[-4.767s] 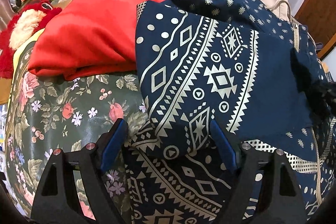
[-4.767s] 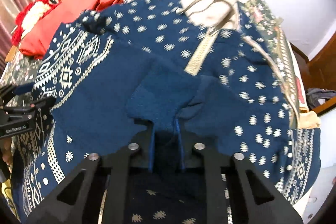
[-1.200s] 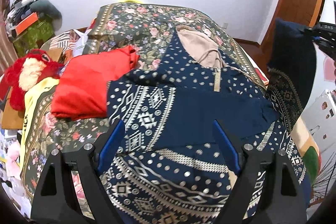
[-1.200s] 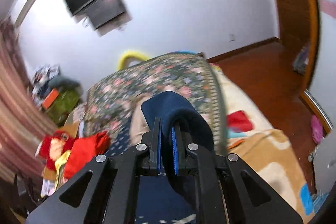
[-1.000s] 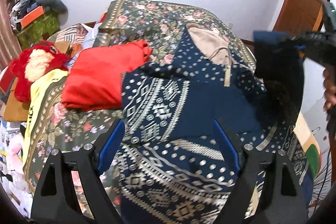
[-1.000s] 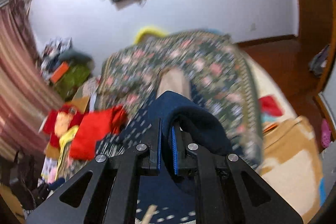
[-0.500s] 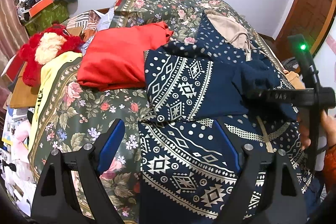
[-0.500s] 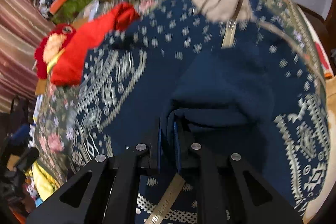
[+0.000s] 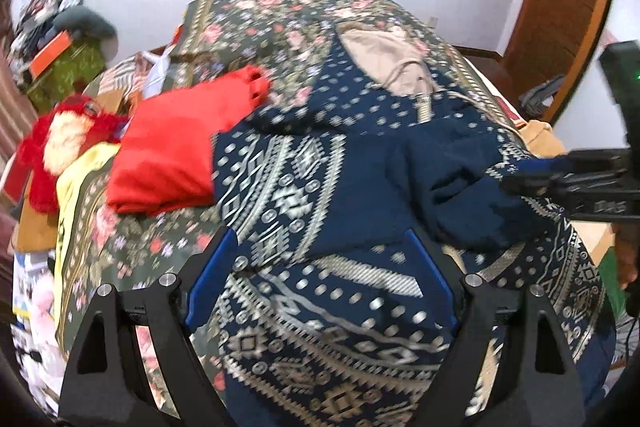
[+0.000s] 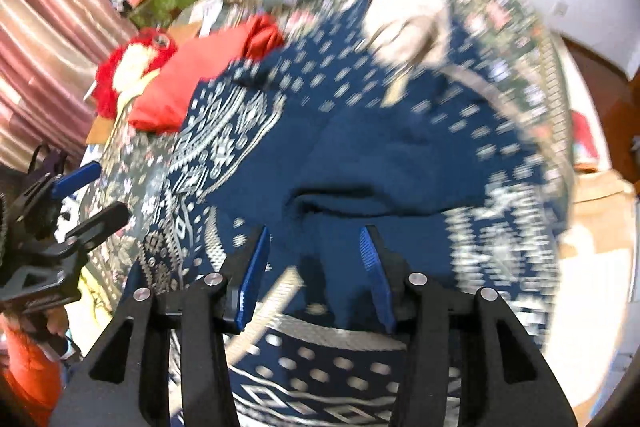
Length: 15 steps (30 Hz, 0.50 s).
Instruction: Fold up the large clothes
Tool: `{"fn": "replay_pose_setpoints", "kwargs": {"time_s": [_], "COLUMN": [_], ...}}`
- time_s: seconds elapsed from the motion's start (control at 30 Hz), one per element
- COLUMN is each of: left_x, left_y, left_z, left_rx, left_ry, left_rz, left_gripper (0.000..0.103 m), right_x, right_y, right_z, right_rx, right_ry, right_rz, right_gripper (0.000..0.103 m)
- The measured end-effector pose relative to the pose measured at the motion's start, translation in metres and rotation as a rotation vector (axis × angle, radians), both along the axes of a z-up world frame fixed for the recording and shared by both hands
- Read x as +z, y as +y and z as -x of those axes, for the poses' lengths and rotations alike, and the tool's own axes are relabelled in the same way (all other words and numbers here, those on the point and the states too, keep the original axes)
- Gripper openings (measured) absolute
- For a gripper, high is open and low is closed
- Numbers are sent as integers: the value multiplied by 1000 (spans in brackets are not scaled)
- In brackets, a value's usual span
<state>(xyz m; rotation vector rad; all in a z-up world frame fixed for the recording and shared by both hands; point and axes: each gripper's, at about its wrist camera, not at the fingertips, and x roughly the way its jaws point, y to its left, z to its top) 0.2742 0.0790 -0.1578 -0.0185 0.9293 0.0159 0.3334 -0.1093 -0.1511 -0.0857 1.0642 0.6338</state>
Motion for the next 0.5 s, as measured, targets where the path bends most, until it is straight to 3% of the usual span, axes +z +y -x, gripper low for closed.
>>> {"fn": "replay_pose_setpoints", "kwargs": {"time_s": [0.17, 0.27, 0.5], "left_x": [4, -1, -29], "left_y": [-44, -73, -135], "left_z": [-26, -45, -83], "left_rx": [-88, -148, -292], "left_ry": [-1, 13, 58], "left_rz": [-39, -74, -135], "left_gripper": [85, 85, 85], "right_x": [22, 21, -17], "right_y": [-58, -87, -126], "right_z": [3, 2, -4], "right_rx": [-125, -198, -297], "right_ry": [-132, -162, -103], "right_rz": [-24, -14, 29], "right_gripper": [55, 58, 58]}}
